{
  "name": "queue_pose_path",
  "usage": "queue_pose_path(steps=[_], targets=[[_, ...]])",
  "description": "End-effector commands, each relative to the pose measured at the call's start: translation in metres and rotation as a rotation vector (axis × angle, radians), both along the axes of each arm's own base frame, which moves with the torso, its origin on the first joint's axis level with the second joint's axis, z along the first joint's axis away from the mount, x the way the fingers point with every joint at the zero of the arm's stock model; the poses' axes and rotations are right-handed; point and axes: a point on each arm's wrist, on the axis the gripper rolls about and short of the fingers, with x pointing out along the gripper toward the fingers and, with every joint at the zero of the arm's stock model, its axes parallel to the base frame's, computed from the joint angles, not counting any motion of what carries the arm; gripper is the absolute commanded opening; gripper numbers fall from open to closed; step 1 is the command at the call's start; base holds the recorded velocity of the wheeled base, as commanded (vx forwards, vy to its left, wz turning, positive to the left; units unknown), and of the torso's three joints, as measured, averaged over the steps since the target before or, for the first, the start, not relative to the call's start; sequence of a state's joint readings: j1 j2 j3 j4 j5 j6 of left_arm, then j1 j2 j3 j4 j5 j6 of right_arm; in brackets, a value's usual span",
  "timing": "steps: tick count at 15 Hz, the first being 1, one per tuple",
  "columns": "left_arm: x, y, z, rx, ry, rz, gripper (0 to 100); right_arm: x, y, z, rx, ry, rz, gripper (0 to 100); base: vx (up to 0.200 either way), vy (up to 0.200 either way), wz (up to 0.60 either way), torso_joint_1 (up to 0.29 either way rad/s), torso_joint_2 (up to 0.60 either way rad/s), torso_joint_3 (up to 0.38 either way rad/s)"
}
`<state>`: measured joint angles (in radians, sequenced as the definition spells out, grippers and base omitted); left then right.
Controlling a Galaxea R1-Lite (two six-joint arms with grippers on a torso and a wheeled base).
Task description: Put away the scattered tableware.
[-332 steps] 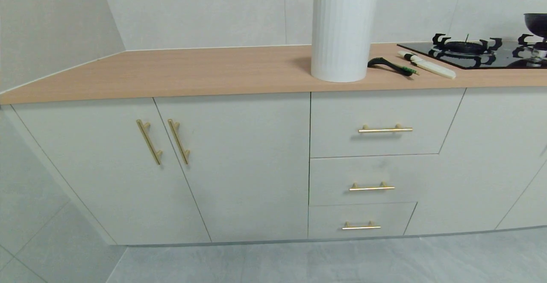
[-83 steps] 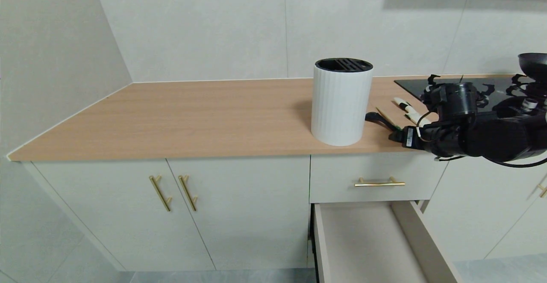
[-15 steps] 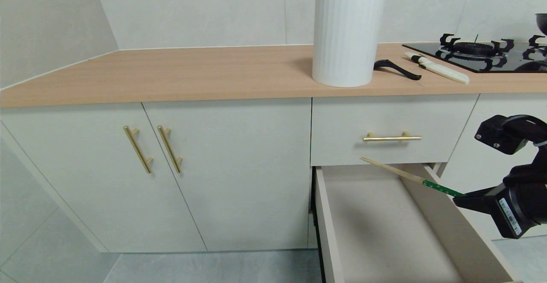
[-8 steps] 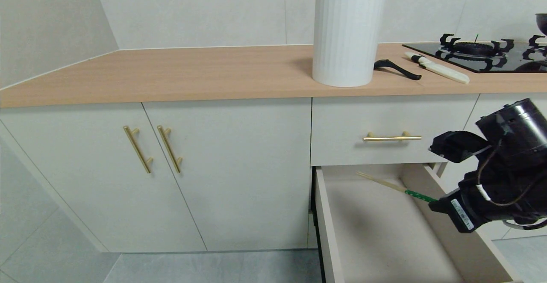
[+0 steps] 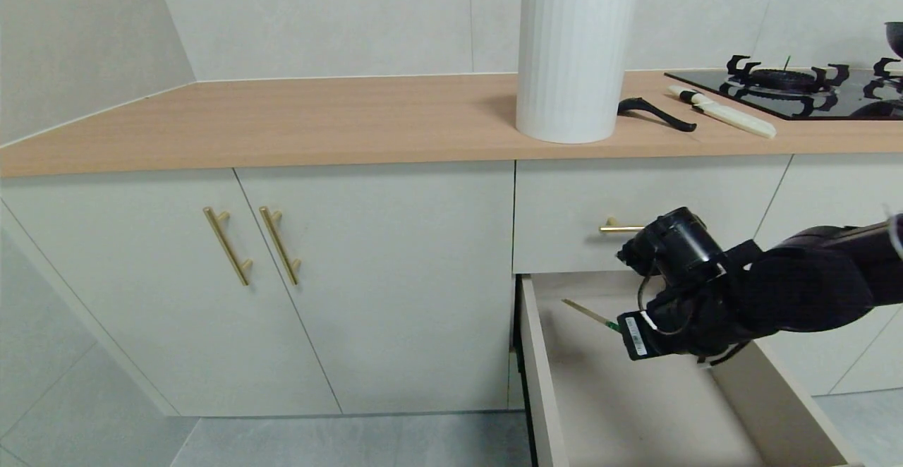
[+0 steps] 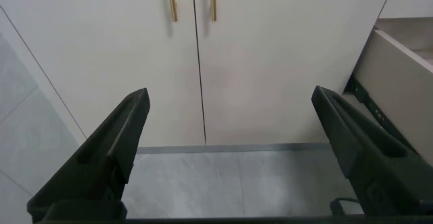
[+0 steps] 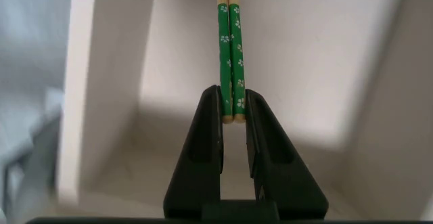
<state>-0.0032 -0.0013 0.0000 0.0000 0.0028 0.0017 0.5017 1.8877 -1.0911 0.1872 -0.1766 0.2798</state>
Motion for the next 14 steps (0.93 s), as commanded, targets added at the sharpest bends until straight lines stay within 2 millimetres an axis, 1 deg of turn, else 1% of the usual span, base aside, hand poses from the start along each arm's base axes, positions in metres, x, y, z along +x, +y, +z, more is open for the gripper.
queue_pose_path(steps=[1, 2, 3, 6, 10, 11, 14], targets=[[0.000, 0.000, 0.000, 0.000, 0.001, 0.000, 100, 0.021, 0.014, -0.030, 0.000, 0.022, -0.055, 0, 0.000, 0.000, 0.00, 0.000, 0.00, 0.000], [0.000, 0.000, 0.000, 0.000, 0.001, 0.000, 100, 0.026, 0.017, -0.035, 0.022, 0.009, -0.076, 0, 0.000, 0.000, 0.00, 0.000, 0.00, 0.000], [0.000, 0.000, 0.000, 0.000, 0.001, 0.000, 100, 0.027, 0.021, -0.038, 0.027, 0.007, -0.073, 0, 0.000, 0.000, 0.00, 0.000, 0.00, 0.000], [0.000, 0.000, 0.000, 0.000, 0.001, 0.000, 100, 0.028, 0.028, -0.058, -0.017, 0.041, -0.070, 0, 0.000, 0.000, 0.00, 0.000, 0.00, 0.000], [0.000, 0.000, 0.000, 0.000, 0.001, 0.000, 100, 0.035, 0.033, -0.097, -0.122, 0.092, -0.095, 0, 0.000, 0.000, 0.00, 0.000, 0.00, 0.000], [0.000, 0.000, 0.000, 0.000, 0.001, 0.000, 100, 0.037, 0.034, -0.103, -0.138, 0.094, -0.102, 0, 0.000, 0.000, 0.00, 0.000, 0.00, 0.000], [0.000, 0.000, 0.000, 0.000, 0.001, 0.000, 100, 0.039, 0.035, -0.110, -0.149, 0.105, -0.104, 0, 0.000, 0.000, 0.00, 0.000, 0.00, 0.000]])
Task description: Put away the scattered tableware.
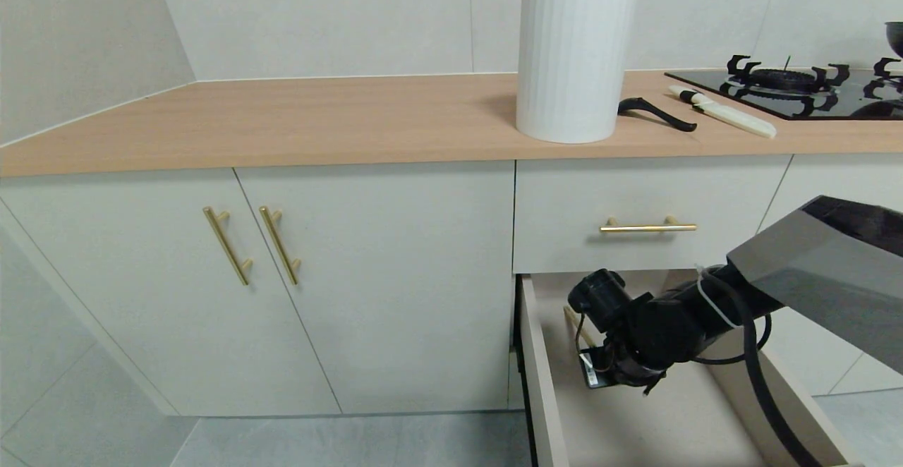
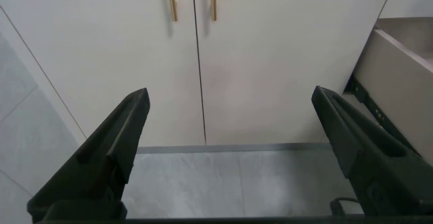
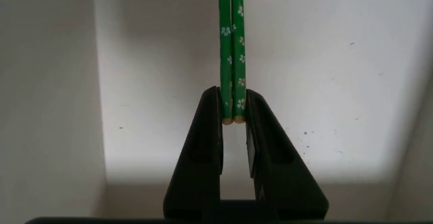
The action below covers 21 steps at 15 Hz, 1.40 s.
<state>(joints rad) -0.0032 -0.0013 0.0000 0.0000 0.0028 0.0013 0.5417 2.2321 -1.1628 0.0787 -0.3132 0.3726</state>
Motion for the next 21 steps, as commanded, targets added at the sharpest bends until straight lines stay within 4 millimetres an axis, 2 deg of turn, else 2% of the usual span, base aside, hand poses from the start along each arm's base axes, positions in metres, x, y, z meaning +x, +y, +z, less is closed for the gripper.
queue_pose_path(steps=[1, 5, 7, 9, 15, 16, 21], targets=[[0.000, 0.000, 0.000, 0.000, 0.001, 0.000, 100, 0.001, 0.000, -0.011, -0.015, 0.025, 0.001, 0, 0.000, 0.000, 0.00, 0.000, 0.00, 0.000], [0.000, 0.000, 0.000, 0.000, 0.001, 0.000, 100, 0.001, 0.001, -0.029, -0.040, 0.065, 0.001, 0, 0.000, 0.000, 0.00, 0.000, 0.00, 0.000], [0.000, 0.000, 0.000, 0.000, 0.001, 0.000, 100, 0.001, 0.001, -0.048, -0.065, 0.107, 0.001, 0, 0.000, 0.000, 0.00, 0.000, 0.00, 0.000], [0.000, 0.000, 0.000, 0.000, 0.001, 0.000, 100, 0.004, 0.002, -0.059, -0.069, 0.112, -0.002, 0, 0.000, 0.000, 0.00, 0.000, 0.00, 0.000], [0.000, 0.000, 0.000, 0.000, 0.001, 0.000, 100, 0.005, 0.002, -0.059, -0.065, 0.107, -0.002, 0, 0.000, 0.000, 0.00, 0.000, 0.00, 0.000], [0.000, 0.000, 0.000, 0.000, 0.001, 0.000, 100, 0.005, 0.002, -0.059, -0.065, 0.107, -0.002, 100, 0.000, 0.000, 0.00, 0.000, 0.00, 0.000], [0.000, 0.000, 0.000, 0.000, 0.001, 0.000, 100, 0.005, 0.002, -0.059, -0.065, 0.105, -0.002, 100, 0.000, 0.000, 0.00, 0.000, 0.00, 0.000]])
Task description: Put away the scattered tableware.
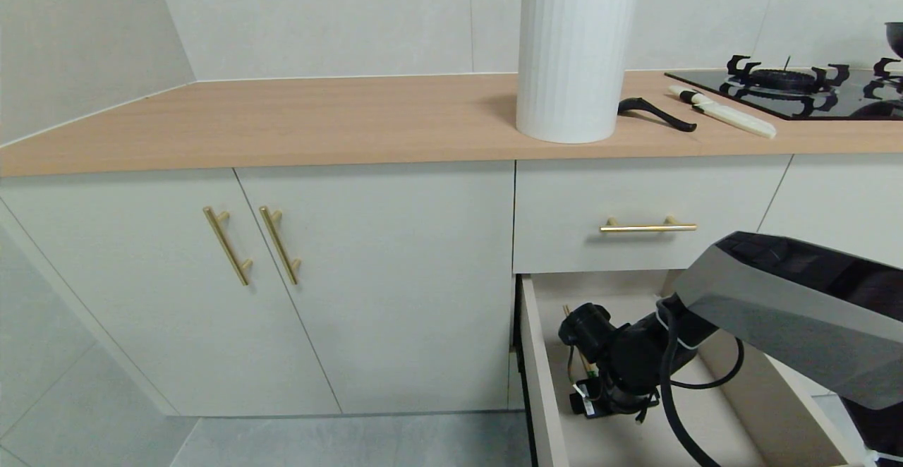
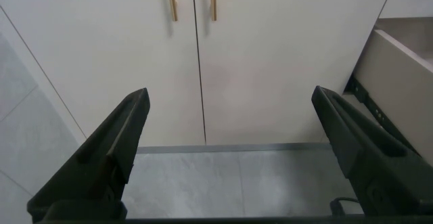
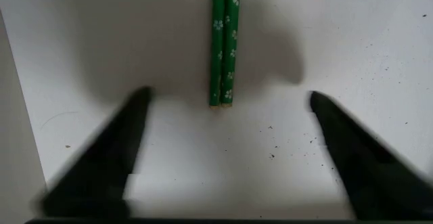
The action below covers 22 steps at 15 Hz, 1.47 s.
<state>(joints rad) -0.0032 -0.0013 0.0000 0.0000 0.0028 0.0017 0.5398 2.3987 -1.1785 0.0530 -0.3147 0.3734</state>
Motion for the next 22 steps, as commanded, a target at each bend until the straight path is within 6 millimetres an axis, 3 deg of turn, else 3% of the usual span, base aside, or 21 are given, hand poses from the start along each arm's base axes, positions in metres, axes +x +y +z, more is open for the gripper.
queue_pose_path(steps=[1, 4, 5, 8, 12, 14, 18, 22], targets=[[0.000, 0.000, 0.000, 0.000, 0.001, 0.000, 100, 0.000, 0.000, 0.002, 0.002, -0.004, 0.001, 100, 0.000, 0.000, 0.00, 0.000, 0.00, 0.000], [0.000, 0.000, 0.000, 0.000, 0.000, 0.000, 100, -0.001, -0.002, 0.018, 0.017, -0.029, -0.001, 100, 0.000, 0.000, 0.00, 0.000, 0.00, 0.000], [0.000, 0.000, 0.000, 0.000, 0.001, 0.000, 100, -0.004, -0.004, 0.034, 0.034, -0.058, -0.001, 100, 0.000, 0.000, 0.00, 0.000, 0.00, 0.000], [0.000, 0.000, 0.000, 0.000, 0.001, 0.000, 100, -0.018, -0.020, 0.104, 0.112, -0.195, -0.009, 100, 0.000, 0.000, 0.00, 0.000, 0.00, 0.000], [0.000, 0.000, 0.000, 0.000, 0.001, 0.000, 100, -0.054, -0.045, 0.200, 0.212, -0.396, -0.005, 100, 0.000, 0.000, 0.00, 0.000, 0.00, 0.000], [0.000, 0.000, 0.000, 0.000, 0.000, 0.000, 100, -0.071, -0.063, 0.231, 0.229, -0.484, 0.001, 100, 0.000, 0.000, 0.00, 0.000, 0.00, 0.000], [0.000, 0.000, 0.000, 0.000, 0.001, 0.000, 100, -0.082, -0.087, 0.255, 0.220, -0.569, -0.012, 100, 0.000, 0.000, 0.00, 0.000, 0.00, 0.000], [0.000, 0.000, 0.000, 0.000, 0.001, 0.000, 100, -0.084, -0.089, 0.258, 0.217, -0.579, -0.007, 100, 0.000, 0.000, 0.00, 0.000, 0.00, 0.000]])
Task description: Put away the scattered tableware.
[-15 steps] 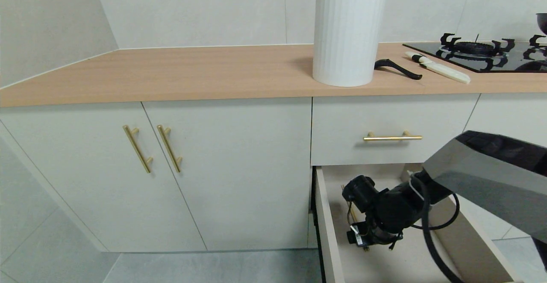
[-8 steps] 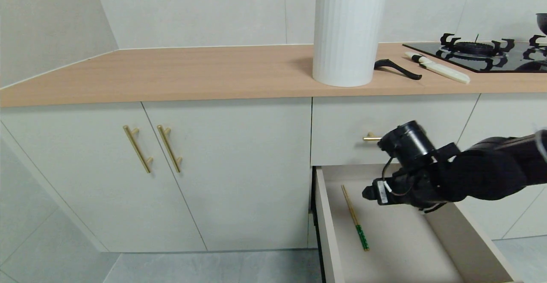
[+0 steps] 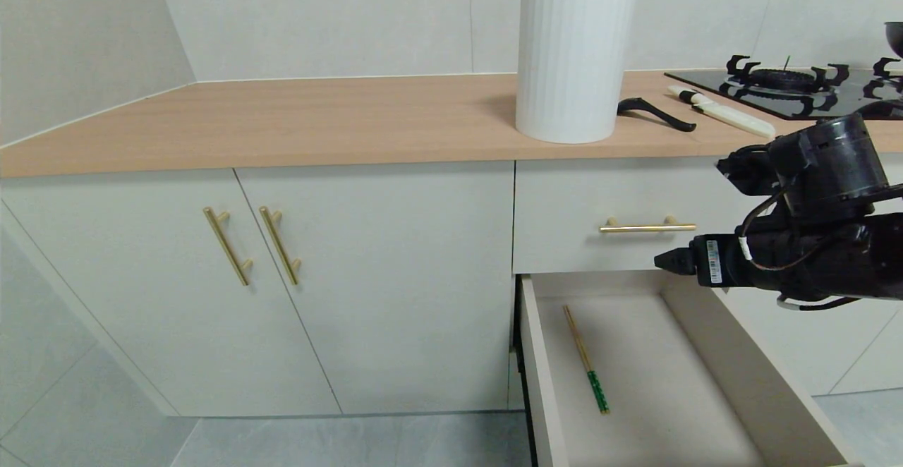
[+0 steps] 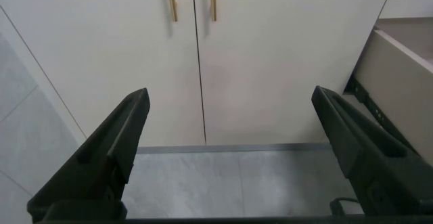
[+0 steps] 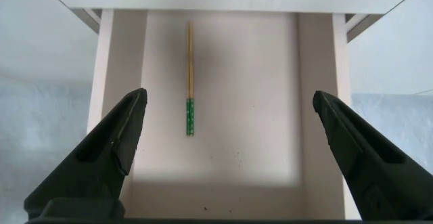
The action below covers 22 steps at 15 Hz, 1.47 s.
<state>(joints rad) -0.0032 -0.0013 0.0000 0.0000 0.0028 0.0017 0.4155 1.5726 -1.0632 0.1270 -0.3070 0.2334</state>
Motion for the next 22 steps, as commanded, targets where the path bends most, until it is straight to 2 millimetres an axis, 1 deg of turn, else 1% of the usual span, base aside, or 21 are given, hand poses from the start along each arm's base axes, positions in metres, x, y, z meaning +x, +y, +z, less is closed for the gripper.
queue_pose_path(steps=[1, 7, 11, 17, 22], targets=[[0.0001, 0.0000, 0.0000, 0.000, 0.001, 0.000, 100, -0.0035, -0.0024, 0.0051, 0.008, -0.018, -0.003, 100, 0.000, 0.000, 0.00, 0.000, 0.00, 0.000], [0.0001, 0.0000, 0.0000, 0.000, 0.001, 0.000, 100, -0.0035, -0.0029, 0.0056, 0.010, -0.021, -0.006, 100, 0.000, 0.000, 0.00, 0.003, -0.01, -0.005], [0.0001, 0.0000, 0.0000, 0.000, 0.001, 0.000, 100, -0.0061, -0.0057, 0.0097, 0.015, -0.035, -0.010, 100, 0.000, 0.000, 0.00, 0.095, -0.24, -0.250], [0.0001, 0.0000, 0.0000, 0.000, 0.001, 0.000, 100, -0.0043, -0.0089, 0.0101, 0.014, -0.036, -0.023, 100, 0.000, 0.000, 0.00, 0.154, -0.50, -0.302], [0.0001, 0.0000, 0.0000, 0.000, 0.001, 0.000, 100, 0.0033, -0.0080, 0.0016, 0.004, -0.008, -0.030, 100, 0.000, 0.000, 0.00, 0.191, -0.48, -0.288]])
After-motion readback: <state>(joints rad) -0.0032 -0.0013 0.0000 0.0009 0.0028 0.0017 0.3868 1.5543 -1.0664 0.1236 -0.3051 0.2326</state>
